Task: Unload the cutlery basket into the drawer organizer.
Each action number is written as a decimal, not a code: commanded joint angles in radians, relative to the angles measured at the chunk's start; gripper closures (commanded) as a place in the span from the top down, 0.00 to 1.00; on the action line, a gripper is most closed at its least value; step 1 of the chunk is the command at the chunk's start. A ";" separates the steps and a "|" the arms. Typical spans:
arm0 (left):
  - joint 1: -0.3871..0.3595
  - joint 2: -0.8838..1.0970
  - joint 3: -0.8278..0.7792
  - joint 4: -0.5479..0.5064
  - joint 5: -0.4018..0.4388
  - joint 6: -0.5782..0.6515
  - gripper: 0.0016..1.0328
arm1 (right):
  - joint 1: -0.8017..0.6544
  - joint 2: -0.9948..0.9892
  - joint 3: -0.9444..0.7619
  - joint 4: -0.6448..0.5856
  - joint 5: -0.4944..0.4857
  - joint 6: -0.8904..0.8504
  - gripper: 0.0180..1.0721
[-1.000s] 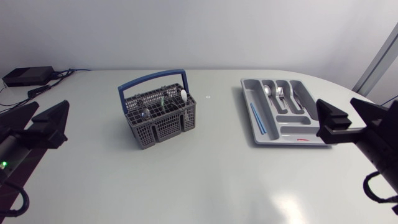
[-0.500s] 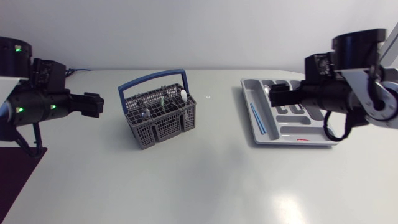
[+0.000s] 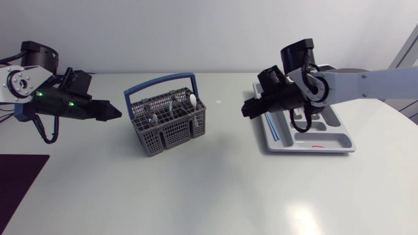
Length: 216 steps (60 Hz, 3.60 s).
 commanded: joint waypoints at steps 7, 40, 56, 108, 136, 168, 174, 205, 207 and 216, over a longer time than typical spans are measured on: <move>0.027 0.109 0.033 0.020 0.029 0.056 0.21 | -0.006 0.182 0.194 -0.004 -0.085 0.053 0.06; -0.051 0.214 0.057 0.091 0.063 0.044 0.21 | 0.109 0.438 0.456 -0.044 -0.208 0.137 0.06; -0.085 0.231 0.065 0.108 0.067 0.021 0.21 | 0.122 0.371 0.373 -0.078 -0.315 0.133 0.06; -0.274 0.056 -0.081 0.068 0.129 0.079 0.21 | 0.131 -0.094 -0.152 -0.064 -0.265 0.087 0.06; -0.178 -0.063 -0.102 0.042 0.127 0.096 0.36 | 0.109 -0.224 -0.234 -0.050 -0.122 0.041 0.56; -0.622 -0.301 -0.090 -0.118 -0.304 0.062 0.58 | 0.048 -0.461 -0.339 -0.107 -0.091 -0.022 0.71; -0.717 -0.272 -0.032 -0.159 -0.439 0.036 0.58 | 0.047 -0.470 -0.351 -0.107 -0.091 -0.024 0.71; -0.757 -0.126 0.067 -0.199 -0.539 -0.077 0.64 | 0.059 -0.516 -0.371 -0.119 -0.090 -0.030 0.71; -0.760 -0.118 0.068 -0.199 -0.539 -0.076 0.64 | 0.059 -0.517 -0.371 -0.119 -0.090 -0.030 0.71; -0.769 -0.079 0.142 -0.242 -0.596 -0.089 0.66 | 0.065 -0.522 -0.380 -0.119 -0.090 -0.034 0.71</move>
